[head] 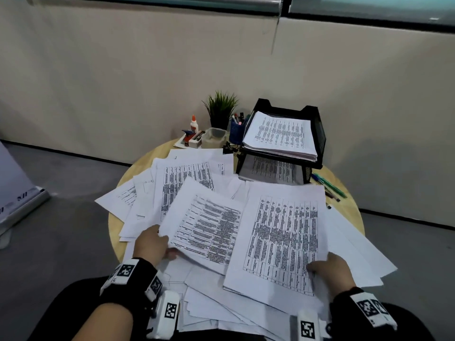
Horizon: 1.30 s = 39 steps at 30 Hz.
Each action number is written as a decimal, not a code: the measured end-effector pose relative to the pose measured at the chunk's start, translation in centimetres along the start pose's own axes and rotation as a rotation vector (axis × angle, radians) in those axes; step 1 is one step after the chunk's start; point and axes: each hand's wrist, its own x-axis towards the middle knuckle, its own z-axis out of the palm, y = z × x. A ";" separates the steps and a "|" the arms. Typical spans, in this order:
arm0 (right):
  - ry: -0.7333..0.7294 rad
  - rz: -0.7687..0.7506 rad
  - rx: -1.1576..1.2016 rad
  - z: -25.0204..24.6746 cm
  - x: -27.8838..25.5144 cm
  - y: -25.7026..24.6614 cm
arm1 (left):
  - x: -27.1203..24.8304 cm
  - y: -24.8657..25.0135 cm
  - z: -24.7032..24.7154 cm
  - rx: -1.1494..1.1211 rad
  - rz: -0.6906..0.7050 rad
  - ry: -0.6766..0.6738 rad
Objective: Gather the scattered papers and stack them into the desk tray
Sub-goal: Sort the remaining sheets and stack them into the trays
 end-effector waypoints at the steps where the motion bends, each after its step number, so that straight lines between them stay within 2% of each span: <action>1: 0.009 0.012 0.034 -0.4 0.1 0.1 | 0.2 0.0 -0.2 -0.073 -0.022 0.036; 4: -0.007 0.056 0.200 -0.7 0.3 0.6 | -0.1 0.3 -0.8 -0.156 -0.032 0.114; 6: -0.034 0.093 0.287 -0.4 0.7 1.1 | -0.6 0.4 -1.0 -0.168 -0.046 0.082; 8: -0.062 0.121 0.399 -0.3 0.3 0.9 | -1.5 0.6 -0.8 -0.225 -0.089 -0.081; 12: -0.127 0.160 0.480 -1.0 -0.1 0.6 | -3.9 1.2 0.6 -0.122 -0.233 -0.447; 14: -0.127 0.186 0.458 -1.1 -0.1 0.7 | -5.2 1.2 1.5 -0.080 -0.276 -0.544; 16: -0.141 0.178 0.364 -1.0 -0.2 1.1 | -5.5 1.3 1.8 -0.147 -0.240 -0.505; 19: -0.151 0.169 0.299 -0.9 -0.5 1.5 | -4.4 1.2 1.9 -0.258 -0.120 -0.279; 21: -0.138 0.160 0.296 -0.8 -0.6 1.7 | -4.2 1.2 1.8 -0.196 -0.073 -0.167; 23: -0.142 0.162 0.290 -0.9 -0.7 1.8 | -4.8 1.5 1.8 -0.124 -0.110 -0.193; 26: -0.155 0.181 0.255 -1.0 -1.0 2.1 | -6.4 1.8 2.1 0.007 -0.243 -0.420; 28: -0.130 0.171 0.191 -0.8 -1.5 1.8 | -7.2 1.9 2.0 0.106 -0.236 -0.538; 30: -0.083 0.162 0.098 -0.7 -2.1 1.4 | -6.9 2.2 1.9 0.091 -0.145 -0.473; 33: -0.077 0.152 -0.038 -0.7 -3.2 0.6 | -4.8 3.1 2.1 0.185 0.058 -0.188; 34: -0.083 0.147 -0.059 -0.9 -3.6 0.3 | -4.3 3.5 2.1 0.234 0.093 -0.136; 36: -0.101 0.141 -0.077 -1.2 -4.2 -0.2 | -3.2 4.1 2.4 0.300 0.157 -0.115; 39: -0.125 0.134 -0.122 -1.5 -4.1 -0.4 | -2.3 4.7 2.9 0.552 0.242 -0.200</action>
